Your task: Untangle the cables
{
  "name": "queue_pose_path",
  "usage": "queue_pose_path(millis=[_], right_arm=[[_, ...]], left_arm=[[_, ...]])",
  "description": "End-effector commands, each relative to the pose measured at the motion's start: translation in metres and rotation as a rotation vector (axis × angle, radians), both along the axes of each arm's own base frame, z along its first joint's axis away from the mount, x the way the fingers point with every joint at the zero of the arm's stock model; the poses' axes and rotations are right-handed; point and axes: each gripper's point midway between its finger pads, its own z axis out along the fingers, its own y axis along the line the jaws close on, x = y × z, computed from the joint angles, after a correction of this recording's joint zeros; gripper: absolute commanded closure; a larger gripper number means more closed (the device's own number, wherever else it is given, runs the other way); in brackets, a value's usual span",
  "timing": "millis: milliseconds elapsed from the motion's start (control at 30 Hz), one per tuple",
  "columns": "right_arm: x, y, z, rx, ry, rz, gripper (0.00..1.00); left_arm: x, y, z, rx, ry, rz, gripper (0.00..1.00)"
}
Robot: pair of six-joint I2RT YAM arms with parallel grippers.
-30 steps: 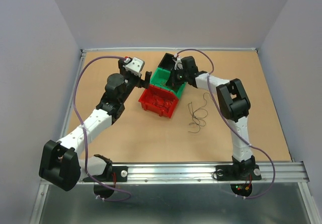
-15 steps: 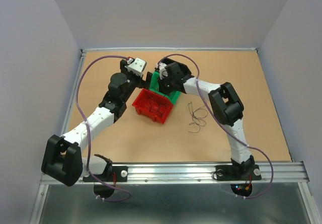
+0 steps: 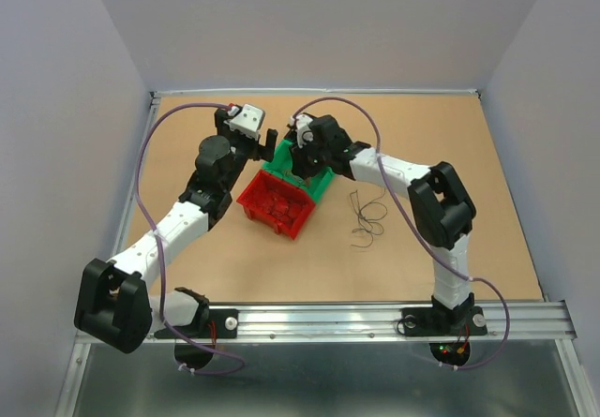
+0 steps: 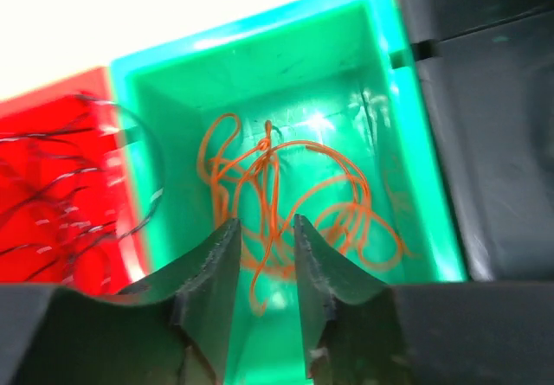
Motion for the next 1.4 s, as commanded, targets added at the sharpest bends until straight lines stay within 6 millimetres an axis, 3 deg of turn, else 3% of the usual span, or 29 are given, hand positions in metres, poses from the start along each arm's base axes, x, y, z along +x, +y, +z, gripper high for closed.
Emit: queue_pose_path(millis=[0,200,267,300,367,533,700,800,933,1100,1267,1333,1367], right_arm=[[0.007,-0.004,0.067,0.123,-0.139,-0.065,0.62],[-0.001,-0.029,0.085,0.126,-0.174,-0.162,0.42],[0.004,-0.043,0.090,0.105,-0.198,-0.244,0.26],[0.001,-0.054,0.090,0.095,-0.201,-0.289,0.13],[0.003,-0.077,0.091,0.056,-0.229,-0.403,0.01],[-0.017,-0.139,0.079,-0.071,-0.215,-0.626,0.00],[-0.050,-0.175,0.047,-0.119,-0.118,-0.770,0.00],[-0.062,-0.192,0.039,-0.163,-0.092,-0.836,0.00],[-0.069,-0.198,0.029,-0.214,-0.042,-0.869,0.00],[-0.081,-0.212,-0.018,-0.374,0.048,-0.912,0.00],[-0.091,-0.209,-0.049,-0.416,0.133,-0.905,0.00],[-0.095,-0.212,-0.059,-0.439,0.150,-0.909,0.10],[-0.100,-0.212,-0.070,-0.459,0.177,-0.900,0.35]], left_arm=[[-0.005,0.004,0.027,-0.044,-0.086,0.005,0.01],[-0.006,0.002,0.026,-0.039,-0.086,-0.012,0.01],[-0.006,0.000,0.024,-0.031,-0.083,-0.016,0.01],[-0.005,0.001,0.023,-0.029,-0.082,-0.014,0.01],[-0.007,-0.005,0.022,-0.022,-0.082,-0.046,0.01],[-0.006,-0.008,0.019,-0.019,-0.073,-0.066,0.01],[-0.007,-0.011,0.017,-0.014,-0.067,-0.083,0.01],[-0.009,-0.012,0.017,-0.016,-0.068,-0.091,0.01],[-0.011,-0.014,0.018,-0.019,-0.070,-0.102,0.01],[-0.011,-0.016,0.018,-0.020,-0.066,-0.111,0.01],[-0.011,-0.018,0.016,-0.020,-0.058,-0.125,0.01],[-0.011,-0.018,0.016,-0.021,-0.058,-0.127,0.01],[-0.012,-0.019,0.015,-0.021,-0.054,-0.130,0.01]])
